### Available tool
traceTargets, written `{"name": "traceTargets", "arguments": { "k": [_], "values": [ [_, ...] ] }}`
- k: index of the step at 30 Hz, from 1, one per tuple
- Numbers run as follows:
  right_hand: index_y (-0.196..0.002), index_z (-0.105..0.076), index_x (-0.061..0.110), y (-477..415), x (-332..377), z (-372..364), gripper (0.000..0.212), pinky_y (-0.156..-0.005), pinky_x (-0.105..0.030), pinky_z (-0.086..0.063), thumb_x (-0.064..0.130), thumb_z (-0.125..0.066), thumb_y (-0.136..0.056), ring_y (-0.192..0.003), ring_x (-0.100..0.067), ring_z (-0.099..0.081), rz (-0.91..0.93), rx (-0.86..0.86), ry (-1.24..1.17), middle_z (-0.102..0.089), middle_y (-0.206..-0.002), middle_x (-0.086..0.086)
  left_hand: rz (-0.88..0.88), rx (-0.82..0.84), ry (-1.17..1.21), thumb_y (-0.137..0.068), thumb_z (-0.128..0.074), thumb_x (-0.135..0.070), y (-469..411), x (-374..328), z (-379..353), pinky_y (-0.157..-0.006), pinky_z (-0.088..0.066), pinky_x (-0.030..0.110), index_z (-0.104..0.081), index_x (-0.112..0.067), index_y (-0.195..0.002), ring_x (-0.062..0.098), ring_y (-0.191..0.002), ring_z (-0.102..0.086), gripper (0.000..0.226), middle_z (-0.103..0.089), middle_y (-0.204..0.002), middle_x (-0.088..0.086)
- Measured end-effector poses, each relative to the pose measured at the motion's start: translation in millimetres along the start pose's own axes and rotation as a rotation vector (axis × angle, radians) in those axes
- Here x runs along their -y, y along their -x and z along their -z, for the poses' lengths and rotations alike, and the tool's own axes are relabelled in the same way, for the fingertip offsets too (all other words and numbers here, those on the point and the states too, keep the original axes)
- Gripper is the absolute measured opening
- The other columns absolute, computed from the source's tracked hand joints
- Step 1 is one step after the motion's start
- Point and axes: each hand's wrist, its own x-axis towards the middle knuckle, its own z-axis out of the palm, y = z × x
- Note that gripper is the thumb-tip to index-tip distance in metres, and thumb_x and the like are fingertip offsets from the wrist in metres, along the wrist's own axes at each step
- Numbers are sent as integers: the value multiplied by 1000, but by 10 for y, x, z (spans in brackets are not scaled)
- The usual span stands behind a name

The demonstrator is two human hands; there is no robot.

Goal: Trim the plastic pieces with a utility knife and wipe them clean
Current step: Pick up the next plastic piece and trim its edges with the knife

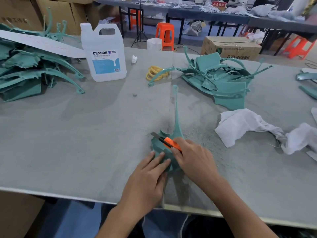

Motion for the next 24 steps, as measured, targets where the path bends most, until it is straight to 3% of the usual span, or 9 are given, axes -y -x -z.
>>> {"name": "traceTargets", "arguments": {
  "k": [11,16,24],
  "values": [
    [-121,-49,32,-5,20,-38,30,-71,-39,-54,53,-36,-105,-80,-23,-63,11,-11,16,-58,-96,4,-18,4,-8,-102,-49,-32,0,-9,10,-115,-5,10,-51,-31,-146,-3,-146,-8,43,-34,-156,-18],
    [-118,-52,27,-87,-34,-57,27,-68,-37,-40,47,-40,-105,-93,-31,-66,-80,-58,-2,-64,-105,-1,-21,7,4,-103,-50,-29,1,-24,32,-114,-3,7,-52,-31,-145,0,-147,-12,42,-38,-156,-16],
    [-115,-51,30,-52,-106,-24,25,-72,-41,-51,50,-41,-104,-86,-28,-64,-44,-23,-45,-62,-100,3,-16,-4,7,-102,-51,-30,6,-33,34,-115,-8,9,-54,-31,-144,-1,-147,-13,42,-40,-155,-16]
  ]
}}
